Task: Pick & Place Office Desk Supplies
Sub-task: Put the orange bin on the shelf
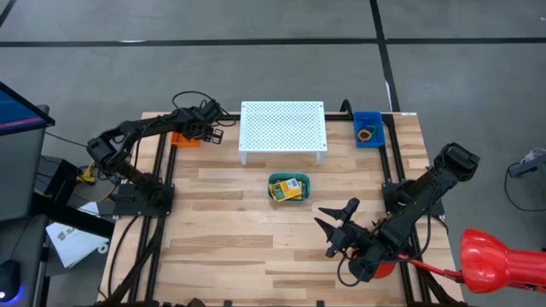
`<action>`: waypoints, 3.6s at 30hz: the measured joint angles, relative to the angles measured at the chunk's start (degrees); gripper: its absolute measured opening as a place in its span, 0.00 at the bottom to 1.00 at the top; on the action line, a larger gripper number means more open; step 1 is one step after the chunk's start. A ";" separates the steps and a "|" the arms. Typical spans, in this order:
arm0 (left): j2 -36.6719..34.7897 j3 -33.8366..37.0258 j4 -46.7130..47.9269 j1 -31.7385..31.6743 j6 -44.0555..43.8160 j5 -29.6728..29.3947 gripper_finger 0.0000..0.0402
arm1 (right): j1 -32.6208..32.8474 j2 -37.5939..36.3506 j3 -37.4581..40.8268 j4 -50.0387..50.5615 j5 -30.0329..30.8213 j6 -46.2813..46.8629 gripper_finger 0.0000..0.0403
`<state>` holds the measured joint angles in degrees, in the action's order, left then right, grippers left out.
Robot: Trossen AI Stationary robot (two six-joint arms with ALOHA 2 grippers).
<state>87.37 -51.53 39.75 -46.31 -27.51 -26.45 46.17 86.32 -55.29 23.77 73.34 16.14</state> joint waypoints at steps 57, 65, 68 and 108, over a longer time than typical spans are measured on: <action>-1.17 3.54 -16.98 3.05 3.26 26.43 0.40 | 0.37 0.00 0.00 0.22 0.02 0.39 0.38; -9.67 3.49 -9.15 3.32 6.56 24.90 0.40 | 0.31 0.00 0.00 -0.04 0.02 0.42 0.38; -12.11 3.48 -1.50 3.75 9.04 23.13 0.40 | 0.30 0.00 0.00 -0.17 0.04 0.42 0.38; -1.49 3.54 -1.89 10.86 22.37 10.25 0.10 | -0.44 0.00 0.00 0.01 0.02 0.44 0.38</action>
<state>85.89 -47.99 37.86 -35.44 -5.14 -16.21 45.73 86.32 -55.29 23.78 73.36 16.58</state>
